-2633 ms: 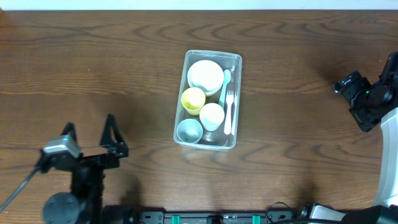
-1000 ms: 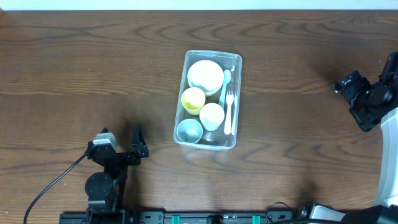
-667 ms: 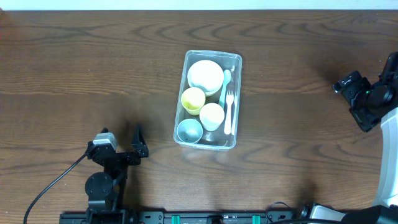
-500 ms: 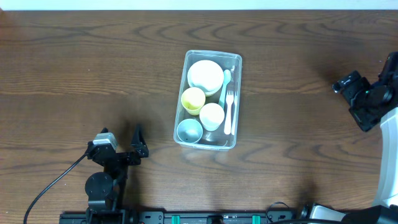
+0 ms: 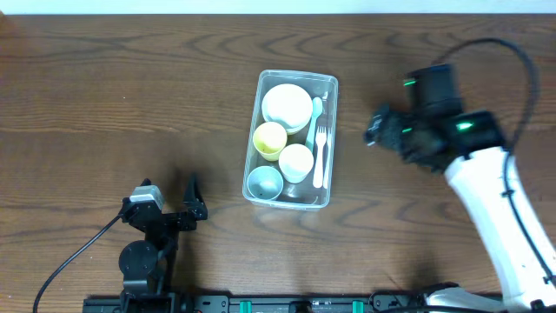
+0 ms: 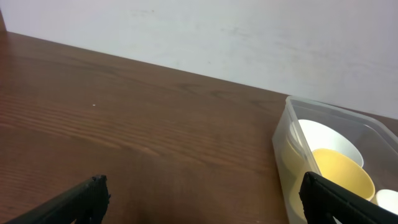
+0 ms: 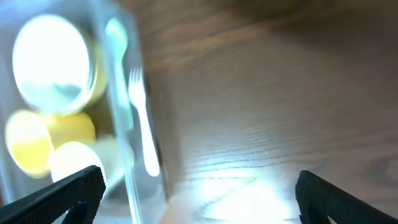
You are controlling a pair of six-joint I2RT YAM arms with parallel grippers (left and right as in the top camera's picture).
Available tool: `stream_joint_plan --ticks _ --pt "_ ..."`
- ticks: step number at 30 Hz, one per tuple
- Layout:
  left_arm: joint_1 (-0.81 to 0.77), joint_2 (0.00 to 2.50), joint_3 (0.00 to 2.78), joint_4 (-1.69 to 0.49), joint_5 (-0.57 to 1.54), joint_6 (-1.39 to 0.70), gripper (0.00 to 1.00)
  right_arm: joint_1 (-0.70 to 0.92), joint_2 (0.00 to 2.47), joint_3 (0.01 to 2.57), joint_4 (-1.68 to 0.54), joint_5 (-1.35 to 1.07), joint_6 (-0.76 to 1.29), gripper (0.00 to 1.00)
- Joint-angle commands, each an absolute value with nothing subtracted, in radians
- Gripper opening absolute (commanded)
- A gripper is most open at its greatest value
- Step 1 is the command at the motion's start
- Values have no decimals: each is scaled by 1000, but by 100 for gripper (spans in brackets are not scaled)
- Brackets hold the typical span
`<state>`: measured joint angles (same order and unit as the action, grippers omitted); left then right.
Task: Pack container
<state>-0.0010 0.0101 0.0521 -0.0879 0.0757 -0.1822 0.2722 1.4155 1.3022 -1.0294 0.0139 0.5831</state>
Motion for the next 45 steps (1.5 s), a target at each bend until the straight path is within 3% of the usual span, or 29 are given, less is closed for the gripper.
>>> stream_joint_plan --ticks 1,4,7,15,20,27,37,45 --pt "4 6 19 -94 83 -165 98 420 1358 1308 -1024 335 506 99" --pt "4 6 19 -94 83 -165 98 513 1288 1308 -990 522 481 99" --pt "4 6 19 -94 83 -165 98 523 1201 1308 -922 557 434 99" --pt "4 6 19 -94 83 -165 98 334 970 1276 -661 240 233 99" --pt "4 6 19 -94 83 -165 98 239 789 1079 -339 68 83 99" --pt "4 6 19 -94 83 -165 98 193 496 673 16 59 77 99" --pt "4 6 19 -94 83 -165 98 165 176 218 309 -38 84 99" --pt "4 6 19 -94 83 -165 98 165 13 32 341 -57 93 99"
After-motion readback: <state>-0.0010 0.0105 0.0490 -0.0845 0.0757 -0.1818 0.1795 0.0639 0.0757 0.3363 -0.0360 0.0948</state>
